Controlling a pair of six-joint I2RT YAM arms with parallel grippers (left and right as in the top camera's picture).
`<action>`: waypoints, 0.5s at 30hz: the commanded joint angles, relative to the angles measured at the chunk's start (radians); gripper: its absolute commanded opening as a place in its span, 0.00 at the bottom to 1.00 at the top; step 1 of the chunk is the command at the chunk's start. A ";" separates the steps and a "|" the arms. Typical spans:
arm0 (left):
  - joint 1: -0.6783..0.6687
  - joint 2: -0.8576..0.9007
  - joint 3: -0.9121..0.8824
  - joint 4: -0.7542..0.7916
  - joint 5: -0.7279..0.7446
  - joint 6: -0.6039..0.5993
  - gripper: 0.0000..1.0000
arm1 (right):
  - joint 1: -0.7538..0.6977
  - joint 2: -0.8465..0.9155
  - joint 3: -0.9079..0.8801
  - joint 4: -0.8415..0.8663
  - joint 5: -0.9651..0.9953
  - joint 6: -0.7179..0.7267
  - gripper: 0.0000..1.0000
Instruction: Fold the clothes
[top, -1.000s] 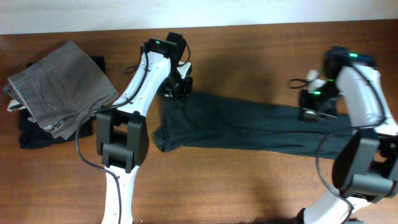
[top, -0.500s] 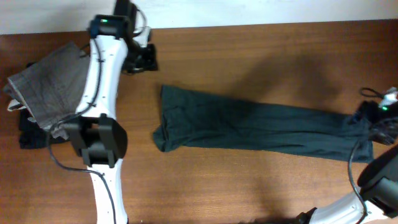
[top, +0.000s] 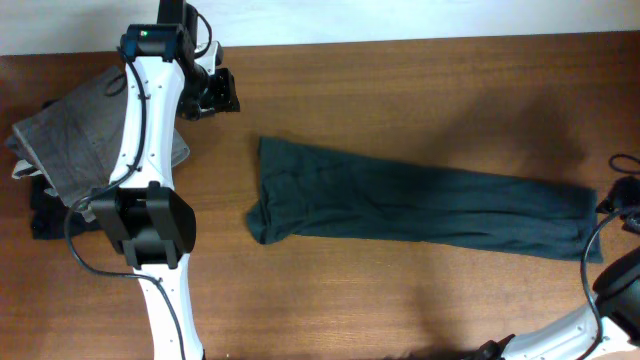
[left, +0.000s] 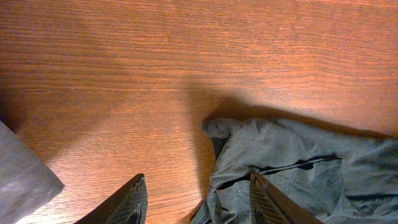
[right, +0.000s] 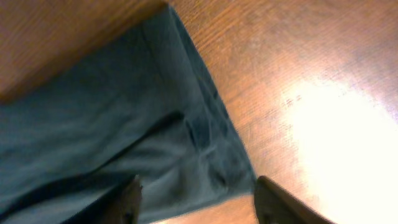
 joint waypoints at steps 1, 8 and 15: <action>0.001 -0.012 0.014 -0.002 0.008 0.002 0.53 | 0.002 0.052 -0.006 0.013 0.009 -0.046 0.67; 0.001 -0.012 0.014 0.010 0.008 0.002 0.53 | 0.003 0.157 -0.006 0.038 -0.017 -0.110 0.72; 0.002 -0.012 0.014 0.018 0.008 0.002 0.54 | 0.002 0.232 -0.006 0.038 -0.017 -0.124 0.56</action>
